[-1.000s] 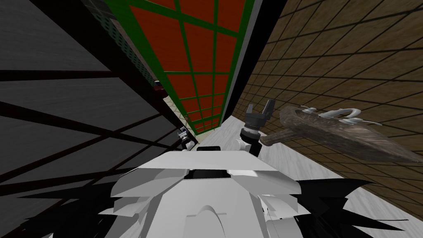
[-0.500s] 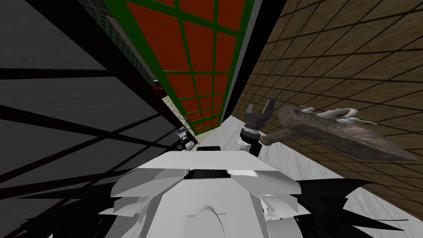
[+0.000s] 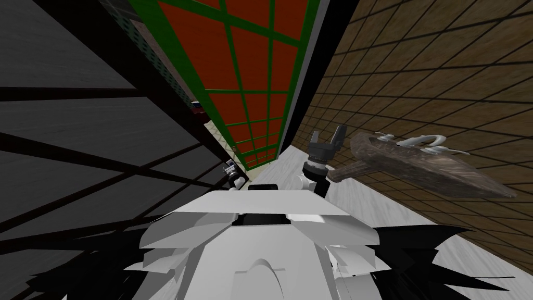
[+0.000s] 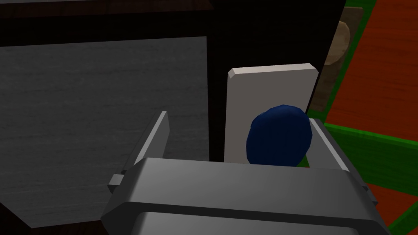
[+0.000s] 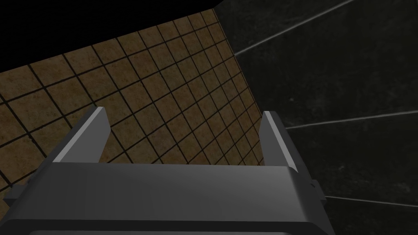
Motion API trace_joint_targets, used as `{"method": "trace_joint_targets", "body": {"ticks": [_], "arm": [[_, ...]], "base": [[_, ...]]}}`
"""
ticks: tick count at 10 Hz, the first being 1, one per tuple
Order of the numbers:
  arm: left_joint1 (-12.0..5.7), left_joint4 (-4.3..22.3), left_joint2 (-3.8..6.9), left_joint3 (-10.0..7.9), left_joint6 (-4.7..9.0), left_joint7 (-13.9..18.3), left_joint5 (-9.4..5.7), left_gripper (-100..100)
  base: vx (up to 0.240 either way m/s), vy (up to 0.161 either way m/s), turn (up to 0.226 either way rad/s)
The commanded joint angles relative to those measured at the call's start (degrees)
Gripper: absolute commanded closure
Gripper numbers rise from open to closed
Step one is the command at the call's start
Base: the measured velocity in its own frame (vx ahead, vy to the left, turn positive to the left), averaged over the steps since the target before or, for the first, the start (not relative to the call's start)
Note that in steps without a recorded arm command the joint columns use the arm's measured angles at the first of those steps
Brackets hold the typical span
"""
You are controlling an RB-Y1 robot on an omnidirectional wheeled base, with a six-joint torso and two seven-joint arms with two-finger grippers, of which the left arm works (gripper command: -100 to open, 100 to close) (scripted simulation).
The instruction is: Push the door open
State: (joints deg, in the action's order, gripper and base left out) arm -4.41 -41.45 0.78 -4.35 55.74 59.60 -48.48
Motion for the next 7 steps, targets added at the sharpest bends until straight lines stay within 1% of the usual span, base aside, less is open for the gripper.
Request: {"method": "trace_joint_targets", "body": {"ticks": [1, 5, 7], "arm": [[-0.30, 2.0, 2.05, -1.16, 1.33, 0.6, -0.16, 100], [-0.30, 2.0, 2.05, -1.16, 1.33, 0.6, -0.16, 100], [-0.30, 2.0, 2.05, -1.16, 1.33, 0.6, -0.16, 100]], "base": [[0.030, 0.070, -0.004], [0.012, 0.015, 0.003], [-0.003, -0.008, -0.006]]}}
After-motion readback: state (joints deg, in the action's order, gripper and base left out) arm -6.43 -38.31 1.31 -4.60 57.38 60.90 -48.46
